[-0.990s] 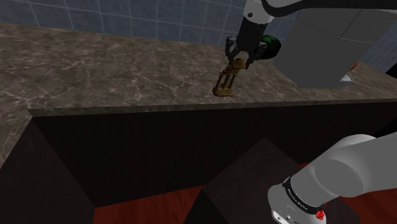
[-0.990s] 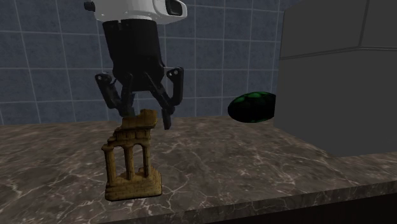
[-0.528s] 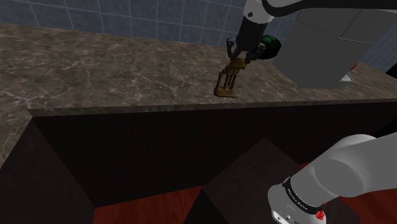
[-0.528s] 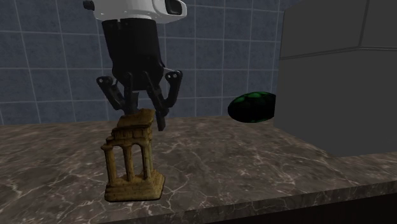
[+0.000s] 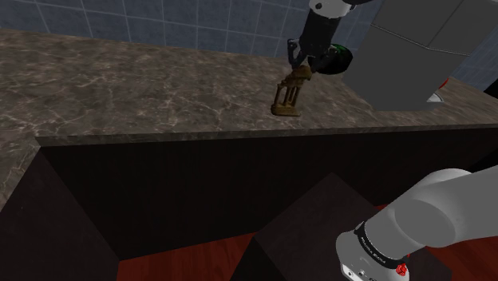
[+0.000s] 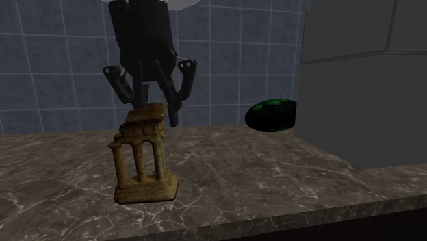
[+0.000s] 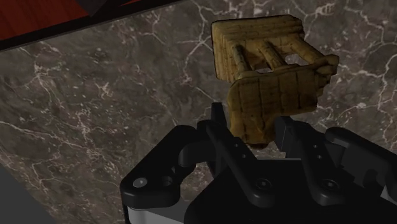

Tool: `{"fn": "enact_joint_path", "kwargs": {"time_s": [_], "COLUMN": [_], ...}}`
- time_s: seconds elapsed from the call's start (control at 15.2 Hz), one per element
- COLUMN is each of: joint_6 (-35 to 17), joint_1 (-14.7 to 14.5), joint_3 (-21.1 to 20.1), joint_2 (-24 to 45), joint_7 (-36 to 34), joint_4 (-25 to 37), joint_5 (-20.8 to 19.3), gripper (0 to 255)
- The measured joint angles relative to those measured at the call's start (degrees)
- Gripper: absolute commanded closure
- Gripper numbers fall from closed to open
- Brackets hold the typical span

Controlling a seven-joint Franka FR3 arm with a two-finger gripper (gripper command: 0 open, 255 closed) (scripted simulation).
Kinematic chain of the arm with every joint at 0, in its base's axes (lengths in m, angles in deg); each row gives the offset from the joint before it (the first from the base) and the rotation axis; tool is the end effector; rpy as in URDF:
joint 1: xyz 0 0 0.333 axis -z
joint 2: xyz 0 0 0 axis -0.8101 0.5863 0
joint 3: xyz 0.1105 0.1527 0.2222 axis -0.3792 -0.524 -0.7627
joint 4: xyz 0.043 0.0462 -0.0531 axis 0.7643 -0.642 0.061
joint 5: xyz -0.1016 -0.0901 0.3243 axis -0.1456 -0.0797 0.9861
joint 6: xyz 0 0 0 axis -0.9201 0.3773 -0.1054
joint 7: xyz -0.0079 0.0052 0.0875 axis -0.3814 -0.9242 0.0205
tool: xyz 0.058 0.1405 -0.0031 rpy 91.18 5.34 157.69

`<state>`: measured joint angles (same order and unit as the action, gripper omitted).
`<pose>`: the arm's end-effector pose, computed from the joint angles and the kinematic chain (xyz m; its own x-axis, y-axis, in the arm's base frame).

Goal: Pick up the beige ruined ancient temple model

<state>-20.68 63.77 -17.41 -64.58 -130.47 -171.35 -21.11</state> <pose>0.4052 0.0177 0.5181 0.7709 -0.6215 0.1395 -0.6335 -0.7709 0.0659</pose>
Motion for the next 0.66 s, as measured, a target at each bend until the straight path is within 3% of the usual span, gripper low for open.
{"fn": "enact_joint_path", "kwargs": {"time_s": [0.66], "joint_6": [7.39], "joint_1": [0.25], "joint_3": [0.07], "joint_2": [1.29], "joint_7": [0.63], "joint_4": [8.70], "joint_5": [-0.21], "gripper": [255]}}
